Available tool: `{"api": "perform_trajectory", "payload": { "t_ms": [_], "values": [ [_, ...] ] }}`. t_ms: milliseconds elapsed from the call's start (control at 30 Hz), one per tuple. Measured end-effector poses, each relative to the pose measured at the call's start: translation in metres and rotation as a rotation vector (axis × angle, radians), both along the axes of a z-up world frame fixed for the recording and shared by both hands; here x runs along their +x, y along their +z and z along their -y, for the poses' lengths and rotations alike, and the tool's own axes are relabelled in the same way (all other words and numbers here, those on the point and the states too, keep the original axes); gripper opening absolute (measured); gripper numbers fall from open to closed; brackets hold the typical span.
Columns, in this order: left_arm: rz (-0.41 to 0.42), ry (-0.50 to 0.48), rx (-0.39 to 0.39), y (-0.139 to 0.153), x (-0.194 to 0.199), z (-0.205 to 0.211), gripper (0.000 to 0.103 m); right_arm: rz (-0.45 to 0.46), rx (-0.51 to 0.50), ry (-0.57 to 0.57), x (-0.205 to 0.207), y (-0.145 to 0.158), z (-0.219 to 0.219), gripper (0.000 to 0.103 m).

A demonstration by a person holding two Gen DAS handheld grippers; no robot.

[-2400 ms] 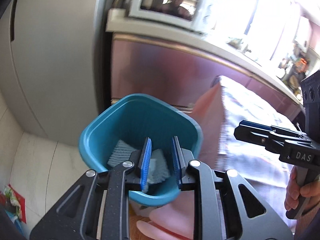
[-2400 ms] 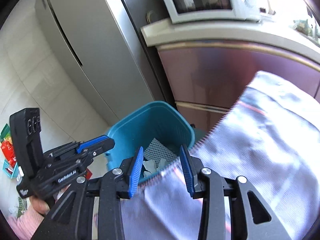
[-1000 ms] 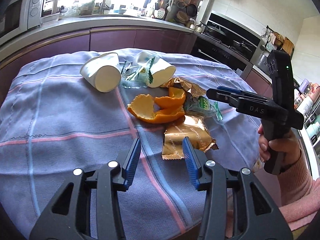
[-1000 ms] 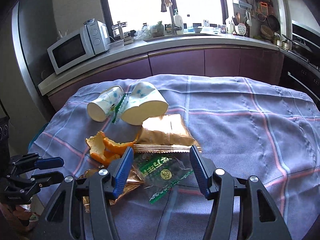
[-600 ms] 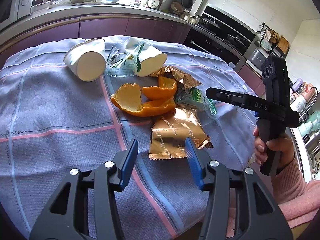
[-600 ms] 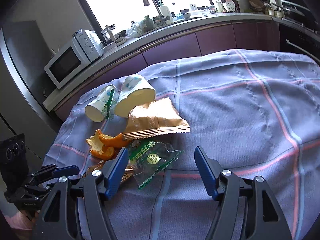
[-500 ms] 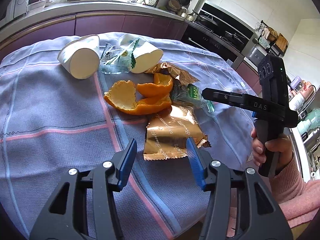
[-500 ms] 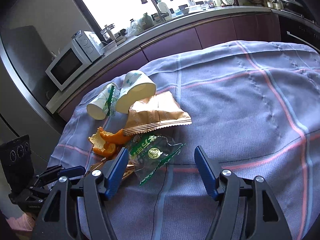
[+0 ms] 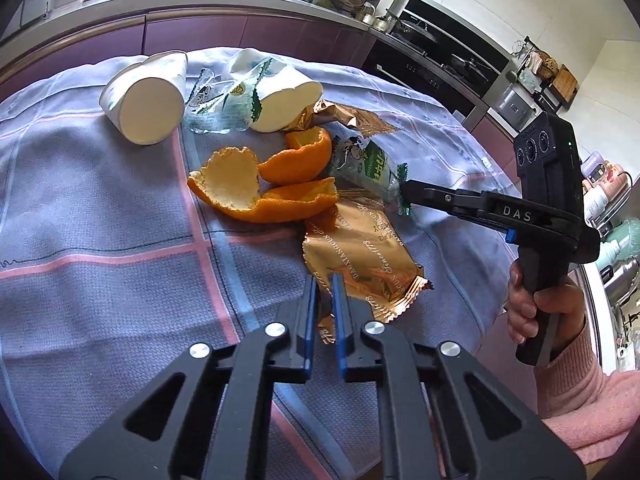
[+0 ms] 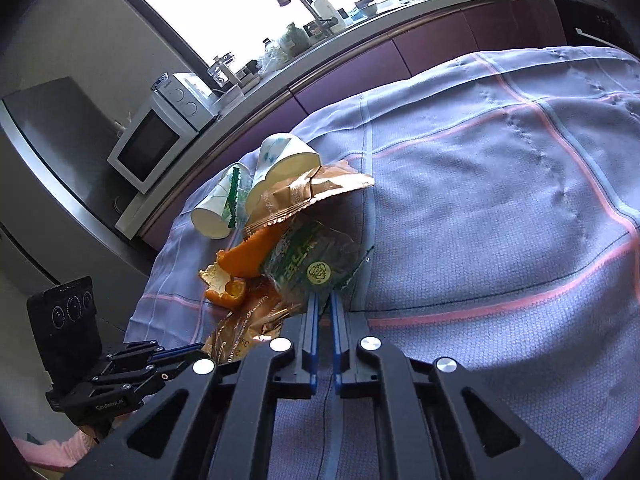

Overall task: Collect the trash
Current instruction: 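Grasp the gold snack wrapper with the left tool while the right tool grasps the green wrapper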

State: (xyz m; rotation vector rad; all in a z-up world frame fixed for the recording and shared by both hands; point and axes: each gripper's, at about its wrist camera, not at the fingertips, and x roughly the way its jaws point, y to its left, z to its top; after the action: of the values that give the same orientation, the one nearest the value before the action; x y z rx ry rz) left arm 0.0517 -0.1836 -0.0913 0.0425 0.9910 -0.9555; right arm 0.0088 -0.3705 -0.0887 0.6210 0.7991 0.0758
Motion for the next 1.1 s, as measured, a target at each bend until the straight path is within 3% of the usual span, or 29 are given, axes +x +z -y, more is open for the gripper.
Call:
{"api": "perform_trajectory", "payload": {
  "t_ms": [267,633,700,733,767,833,1100],
  "values": [
    [0.055,-0.019,-0.044,0.019,-0.015,-0.013,0.004,0.039,0.005,0.030,-0.010,0.009,-0.010,0.002],
    [0.097,0.009,-0.083,0.036,-0.028,-0.070,0.003,0.053,-0.023,0.063,-0.020,0.022,-0.027,0.002],
    [0.099,0.020,-0.083,0.037,-0.028,-0.080,0.003,0.045,-0.038,0.017,-0.021,0.020,-0.022,0.006],
    [0.102,0.027,-0.082,0.037,-0.028,-0.086,0.003,0.035,-0.053,-0.019,-0.021,0.018,-0.019,0.018],
    [0.104,0.032,-0.083,0.037,-0.028,-0.090,0.003,0.027,-0.053,-0.041,-0.020,0.016,-0.015,0.042],
    [0.098,0.045,-0.090,0.037,-0.026,-0.100,0.003,0.018,-0.071,-0.068,-0.017,0.012,-0.012,0.053],
    [0.042,0.067,-0.077,0.023,-0.019,-0.112,0.007,-0.012,-0.056,-0.062,0.000,-0.002,-0.014,0.051]
  ]
}}
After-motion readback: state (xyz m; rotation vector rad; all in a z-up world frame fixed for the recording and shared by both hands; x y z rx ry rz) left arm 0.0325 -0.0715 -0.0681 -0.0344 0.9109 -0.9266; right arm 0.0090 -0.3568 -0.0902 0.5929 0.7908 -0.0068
